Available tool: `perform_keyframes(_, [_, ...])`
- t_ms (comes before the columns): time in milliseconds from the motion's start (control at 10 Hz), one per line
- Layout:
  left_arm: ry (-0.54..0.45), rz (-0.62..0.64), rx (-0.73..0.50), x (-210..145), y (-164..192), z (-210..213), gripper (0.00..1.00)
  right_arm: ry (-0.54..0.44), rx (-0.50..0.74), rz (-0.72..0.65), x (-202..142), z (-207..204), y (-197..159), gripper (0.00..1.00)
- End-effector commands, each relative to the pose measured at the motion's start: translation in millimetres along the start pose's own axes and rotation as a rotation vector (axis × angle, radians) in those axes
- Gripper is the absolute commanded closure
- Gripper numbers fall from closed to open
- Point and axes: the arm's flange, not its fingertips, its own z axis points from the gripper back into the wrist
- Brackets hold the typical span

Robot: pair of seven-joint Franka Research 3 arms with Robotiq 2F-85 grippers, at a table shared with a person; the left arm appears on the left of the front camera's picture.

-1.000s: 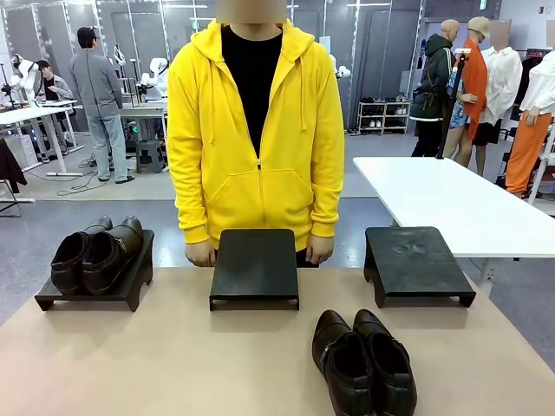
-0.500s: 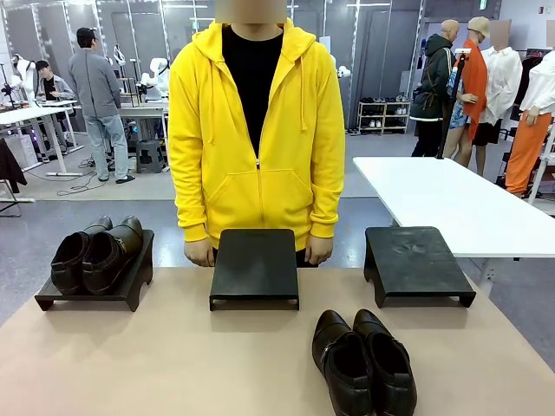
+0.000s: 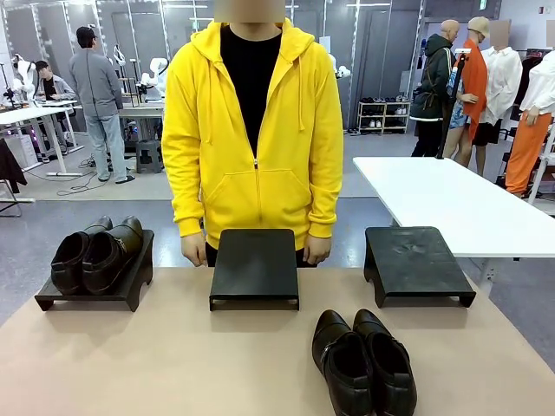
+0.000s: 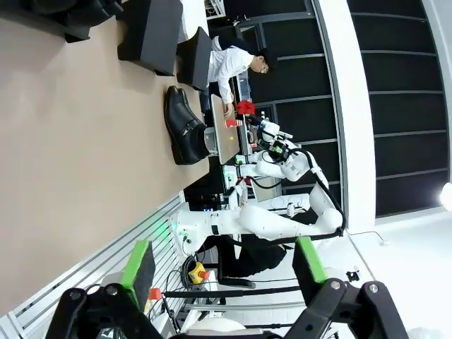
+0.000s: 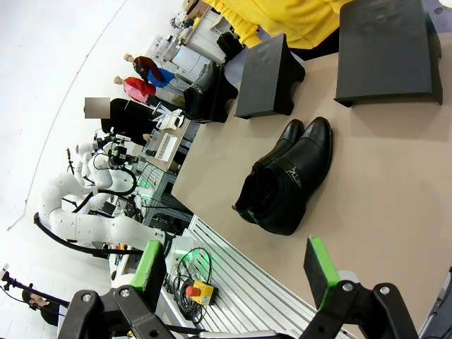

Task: Place the shoes on the stand as instructed by the person.
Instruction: Pick up another pair of Shoes and place it on the Shoes Stand indicated by the person.

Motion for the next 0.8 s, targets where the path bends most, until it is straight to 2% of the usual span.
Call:
perform_keyframes(0, [0.016, -0.015, -0.002, -4.4, -5.1, 0.5, 0.00, -0.002, 0.010, 0.015, 0.7, 2.3, 1.3, 0.00])
perform_keyframes(700, [0.016, -0.015, -0.002, -4.4, -5.1, 0.5, 0.00, -0.002, 0.010, 0.015, 0.7, 2.3, 1.3, 0.00])
